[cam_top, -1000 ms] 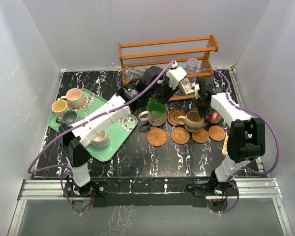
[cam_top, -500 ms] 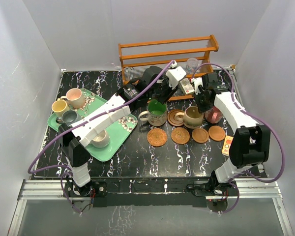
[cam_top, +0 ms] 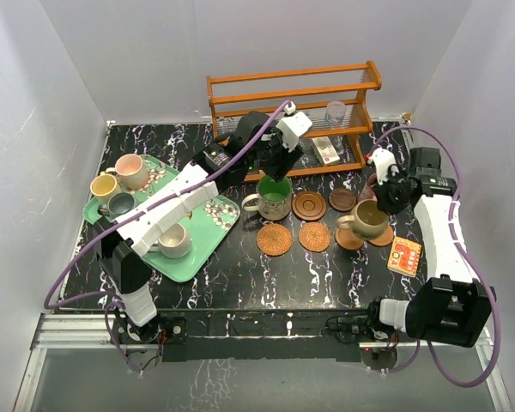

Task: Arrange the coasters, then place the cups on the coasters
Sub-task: Pick up the cup at the center of the board, then place the cup on the coaster.

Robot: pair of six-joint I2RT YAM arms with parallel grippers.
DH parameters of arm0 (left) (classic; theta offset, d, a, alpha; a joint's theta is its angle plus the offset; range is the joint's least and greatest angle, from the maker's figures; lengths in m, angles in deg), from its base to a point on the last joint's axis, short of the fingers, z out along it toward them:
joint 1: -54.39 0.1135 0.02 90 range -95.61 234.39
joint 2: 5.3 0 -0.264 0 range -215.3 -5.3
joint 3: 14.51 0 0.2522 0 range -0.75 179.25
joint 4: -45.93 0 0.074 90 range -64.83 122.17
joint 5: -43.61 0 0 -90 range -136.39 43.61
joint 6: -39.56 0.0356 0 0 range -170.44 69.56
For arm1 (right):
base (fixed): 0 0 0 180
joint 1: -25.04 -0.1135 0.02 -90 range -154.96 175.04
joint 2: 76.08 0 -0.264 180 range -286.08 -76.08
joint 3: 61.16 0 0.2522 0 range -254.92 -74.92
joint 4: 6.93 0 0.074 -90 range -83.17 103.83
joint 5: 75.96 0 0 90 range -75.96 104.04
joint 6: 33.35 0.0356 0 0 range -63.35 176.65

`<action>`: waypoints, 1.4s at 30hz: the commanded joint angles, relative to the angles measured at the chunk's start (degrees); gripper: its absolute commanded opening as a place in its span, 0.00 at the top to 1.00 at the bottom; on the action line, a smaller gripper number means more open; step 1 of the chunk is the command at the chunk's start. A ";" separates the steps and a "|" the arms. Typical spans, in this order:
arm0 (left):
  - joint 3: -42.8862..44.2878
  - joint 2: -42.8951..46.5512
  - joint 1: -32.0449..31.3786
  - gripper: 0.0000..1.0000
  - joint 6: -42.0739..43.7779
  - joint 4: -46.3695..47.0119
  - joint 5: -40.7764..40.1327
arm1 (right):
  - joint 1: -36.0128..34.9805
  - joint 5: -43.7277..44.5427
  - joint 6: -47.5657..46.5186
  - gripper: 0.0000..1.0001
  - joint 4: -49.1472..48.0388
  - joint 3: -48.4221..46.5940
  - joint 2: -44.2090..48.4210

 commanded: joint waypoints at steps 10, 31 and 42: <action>-1.73 5.72 3.55 0.46 -1.59 1.22 4.73 | 19.74 -17.23 -34.56 1.00 6.01 -0.42 -4.16; -3.90 6.09 5.89 0.31 -0.29 1.63 6.97 | 22.60 -24.95 -51.53 1.00 7.14 -5.03 -12.82; -2.79 7.22 9.97 0.08 -2.02 -0.05 11.25 | 22.62 -25.00 -55.66 1.00 9.99 -7.54 -16.99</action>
